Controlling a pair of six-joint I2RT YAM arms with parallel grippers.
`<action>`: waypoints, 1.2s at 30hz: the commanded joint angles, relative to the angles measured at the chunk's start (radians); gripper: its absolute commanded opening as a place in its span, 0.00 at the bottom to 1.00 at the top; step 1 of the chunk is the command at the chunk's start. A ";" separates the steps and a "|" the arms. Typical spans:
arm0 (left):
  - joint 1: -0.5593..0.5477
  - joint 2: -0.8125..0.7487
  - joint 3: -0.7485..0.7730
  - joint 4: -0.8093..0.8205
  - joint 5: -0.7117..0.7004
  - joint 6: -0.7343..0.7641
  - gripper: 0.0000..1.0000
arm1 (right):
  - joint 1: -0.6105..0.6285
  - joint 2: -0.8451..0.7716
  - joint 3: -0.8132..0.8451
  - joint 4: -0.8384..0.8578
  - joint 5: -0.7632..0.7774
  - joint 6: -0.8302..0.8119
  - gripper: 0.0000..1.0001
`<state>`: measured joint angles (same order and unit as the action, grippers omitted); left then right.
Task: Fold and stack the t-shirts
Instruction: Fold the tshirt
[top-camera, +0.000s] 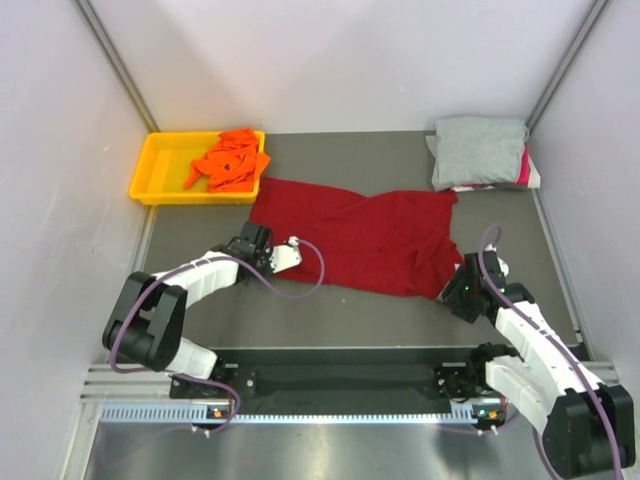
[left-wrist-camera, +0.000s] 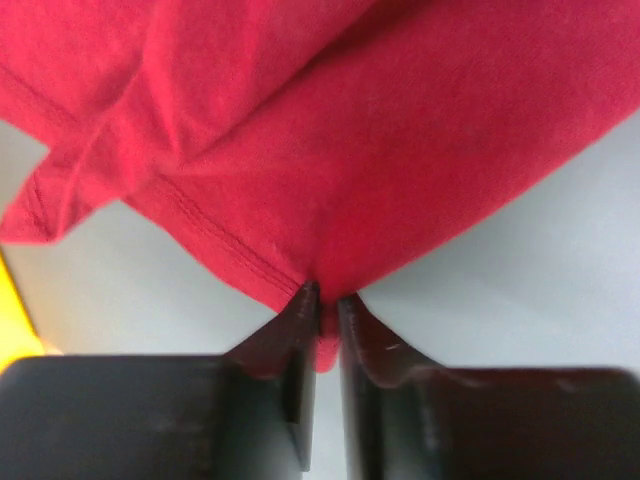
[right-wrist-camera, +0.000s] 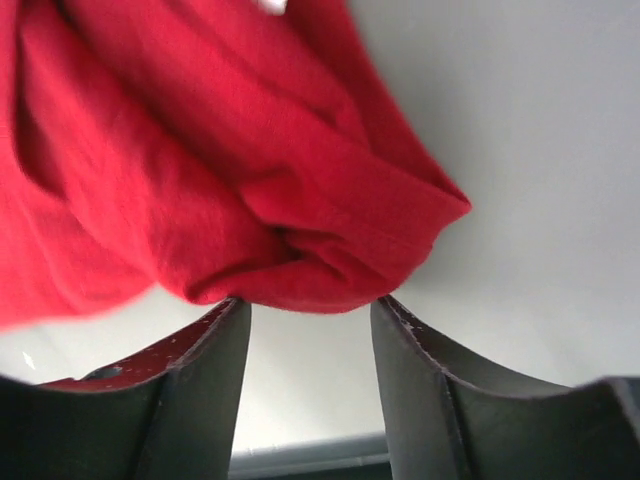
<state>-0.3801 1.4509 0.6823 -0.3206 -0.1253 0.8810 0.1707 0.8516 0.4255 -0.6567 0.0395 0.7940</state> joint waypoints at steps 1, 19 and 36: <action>-0.002 0.049 -0.017 0.029 0.026 -0.027 0.12 | -0.034 -0.016 0.002 0.109 0.115 0.050 0.51; 0.000 -0.041 -0.066 -0.011 0.016 -0.056 0.00 | -0.102 0.001 0.064 0.078 0.031 -0.004 0.59; 0.012 -0.276 -0.100 -0.481 0.117 0.027 0.00 | -0.373 0.029 0.024 0.092 -0.002 -0.142 0.00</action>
<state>-0.3805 1.2053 0.5430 -0.5224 -0.0723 0.8818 -0.1574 0.9230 0.4450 -0.5323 0.0666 0.7017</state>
